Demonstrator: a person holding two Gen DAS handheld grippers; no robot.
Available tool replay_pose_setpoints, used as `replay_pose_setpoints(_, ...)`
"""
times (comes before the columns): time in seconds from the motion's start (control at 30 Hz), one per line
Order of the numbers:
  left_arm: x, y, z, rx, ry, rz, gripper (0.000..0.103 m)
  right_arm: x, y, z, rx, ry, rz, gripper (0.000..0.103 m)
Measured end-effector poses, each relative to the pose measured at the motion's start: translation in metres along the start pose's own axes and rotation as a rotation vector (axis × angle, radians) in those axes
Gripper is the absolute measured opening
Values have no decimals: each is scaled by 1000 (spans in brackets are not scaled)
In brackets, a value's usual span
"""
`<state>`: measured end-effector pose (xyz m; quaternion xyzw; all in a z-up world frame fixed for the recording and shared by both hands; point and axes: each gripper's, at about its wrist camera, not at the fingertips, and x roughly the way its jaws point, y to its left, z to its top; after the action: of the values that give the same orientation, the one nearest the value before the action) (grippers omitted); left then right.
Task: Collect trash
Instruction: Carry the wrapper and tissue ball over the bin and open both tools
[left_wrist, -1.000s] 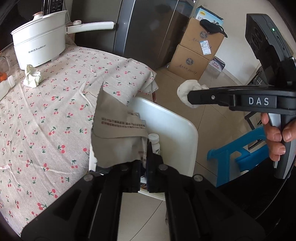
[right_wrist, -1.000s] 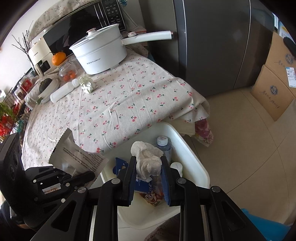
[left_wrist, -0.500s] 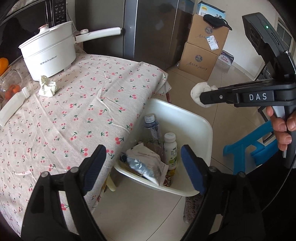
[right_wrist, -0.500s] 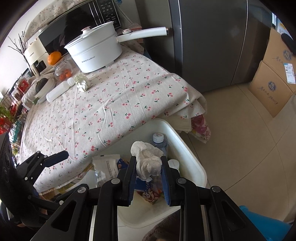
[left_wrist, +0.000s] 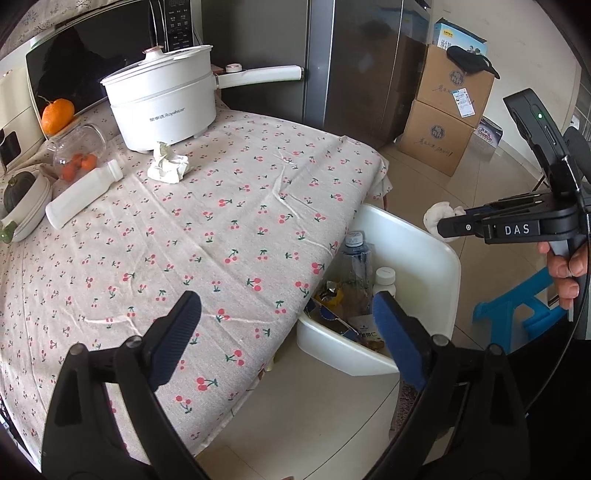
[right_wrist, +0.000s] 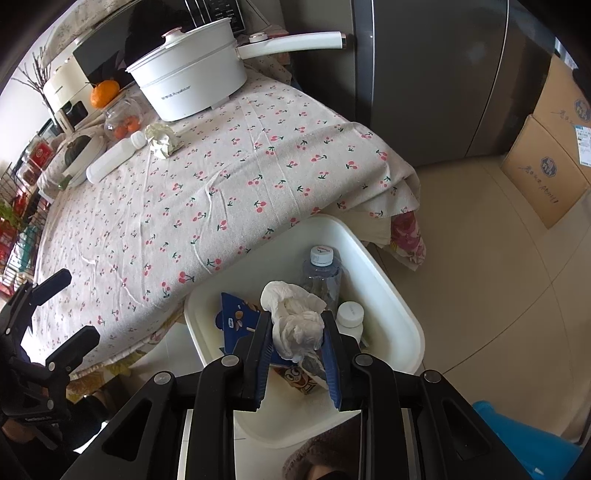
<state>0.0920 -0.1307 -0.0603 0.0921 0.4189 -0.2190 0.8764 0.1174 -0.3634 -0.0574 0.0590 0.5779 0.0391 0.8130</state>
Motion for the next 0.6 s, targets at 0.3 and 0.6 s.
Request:
replay_pose_setpoints(0.3, -11, 11, -3, -16, -14, 14, 94, 2, 6, 4, 39, 12, 17, 52)
replay_pose_setpoints(0.6, -18, 21, -6, -33, -24, 29, 94, 0, 16, 8, 44, 3, 18, 64)
